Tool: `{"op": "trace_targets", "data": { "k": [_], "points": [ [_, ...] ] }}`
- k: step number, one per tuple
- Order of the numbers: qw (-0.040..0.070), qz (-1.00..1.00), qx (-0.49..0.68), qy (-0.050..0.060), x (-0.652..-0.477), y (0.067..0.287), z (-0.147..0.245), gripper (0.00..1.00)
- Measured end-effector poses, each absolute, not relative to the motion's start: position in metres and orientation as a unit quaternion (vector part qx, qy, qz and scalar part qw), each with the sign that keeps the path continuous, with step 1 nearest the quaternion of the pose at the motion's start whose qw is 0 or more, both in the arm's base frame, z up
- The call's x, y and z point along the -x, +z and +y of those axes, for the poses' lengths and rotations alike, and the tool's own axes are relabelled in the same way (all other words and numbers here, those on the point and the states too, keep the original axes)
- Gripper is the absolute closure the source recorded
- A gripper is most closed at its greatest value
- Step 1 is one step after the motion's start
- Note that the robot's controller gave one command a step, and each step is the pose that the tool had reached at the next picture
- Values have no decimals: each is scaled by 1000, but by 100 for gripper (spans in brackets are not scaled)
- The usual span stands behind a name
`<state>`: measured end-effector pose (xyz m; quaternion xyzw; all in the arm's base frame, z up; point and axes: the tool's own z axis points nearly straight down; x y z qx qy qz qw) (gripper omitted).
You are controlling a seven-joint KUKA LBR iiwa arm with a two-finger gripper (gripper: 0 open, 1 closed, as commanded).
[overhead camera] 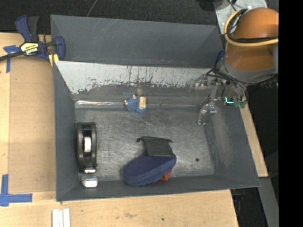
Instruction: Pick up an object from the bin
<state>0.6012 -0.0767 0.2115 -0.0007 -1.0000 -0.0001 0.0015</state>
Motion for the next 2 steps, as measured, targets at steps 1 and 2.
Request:
{"op": "trace_targets", "data": {
  "k": [1,2],
  "points": [
    [3,-999,-45,-2,-570,118,-8,0],
    [-9,-987,-158,2,-532,75,32,0]
  ]
}}
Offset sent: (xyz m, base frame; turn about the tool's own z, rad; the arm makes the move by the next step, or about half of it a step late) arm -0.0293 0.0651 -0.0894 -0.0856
